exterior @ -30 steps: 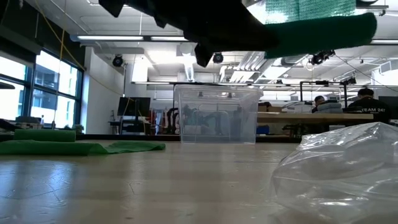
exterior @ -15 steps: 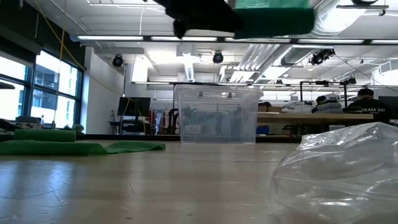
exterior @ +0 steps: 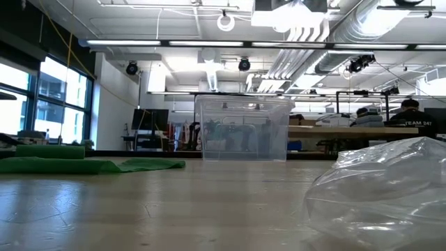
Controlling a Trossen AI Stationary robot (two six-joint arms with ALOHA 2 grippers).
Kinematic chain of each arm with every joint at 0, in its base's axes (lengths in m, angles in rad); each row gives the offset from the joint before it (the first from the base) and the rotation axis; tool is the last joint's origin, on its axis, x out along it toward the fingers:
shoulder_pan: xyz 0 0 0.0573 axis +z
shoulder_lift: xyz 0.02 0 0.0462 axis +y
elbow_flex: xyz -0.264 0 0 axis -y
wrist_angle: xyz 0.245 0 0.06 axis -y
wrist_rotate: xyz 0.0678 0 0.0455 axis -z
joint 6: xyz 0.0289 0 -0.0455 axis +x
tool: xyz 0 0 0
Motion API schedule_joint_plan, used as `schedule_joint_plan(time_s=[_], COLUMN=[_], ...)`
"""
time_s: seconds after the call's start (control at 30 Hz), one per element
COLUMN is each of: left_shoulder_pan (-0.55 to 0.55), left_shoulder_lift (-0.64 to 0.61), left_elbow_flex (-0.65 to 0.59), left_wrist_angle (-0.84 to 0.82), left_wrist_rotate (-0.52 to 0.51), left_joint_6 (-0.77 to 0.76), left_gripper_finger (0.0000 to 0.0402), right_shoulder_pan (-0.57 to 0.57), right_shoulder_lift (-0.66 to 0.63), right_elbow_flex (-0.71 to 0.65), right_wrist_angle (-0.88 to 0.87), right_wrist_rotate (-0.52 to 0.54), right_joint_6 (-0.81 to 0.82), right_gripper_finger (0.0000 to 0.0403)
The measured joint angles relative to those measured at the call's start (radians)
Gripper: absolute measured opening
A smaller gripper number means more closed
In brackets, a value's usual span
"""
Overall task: Roll bandage
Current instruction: Roll the blue bandage
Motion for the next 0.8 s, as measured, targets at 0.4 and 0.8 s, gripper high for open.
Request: schedule_joint_plan(time_s=[0.4, 0.8], left_shoulder_pan=[-0.114, -0.157], left_shoulder_lift=[0.0, 0.0], left_elbow_flex=[0.0, -0.023], left_wrist_angle=[0.028, 0.025], left_wrist_rotate=[-0.309, -0.382], left_joint_6=[0.139, 0.227], left_gripper_finger=[0.0, 0.0], right_shoulder_pan=[-0.01, 0.036], right_shoulder_lift=[0.066, 0.065], right_elbow_flex=[0.267, 0.216], right_wrist_angle=[-0.474, -0.512], right_wrist_rotate=[-0.019, 0.12], right_joint_6=[0.276, 0.224], right_gripper_finger=[0.0132, 0.0156])
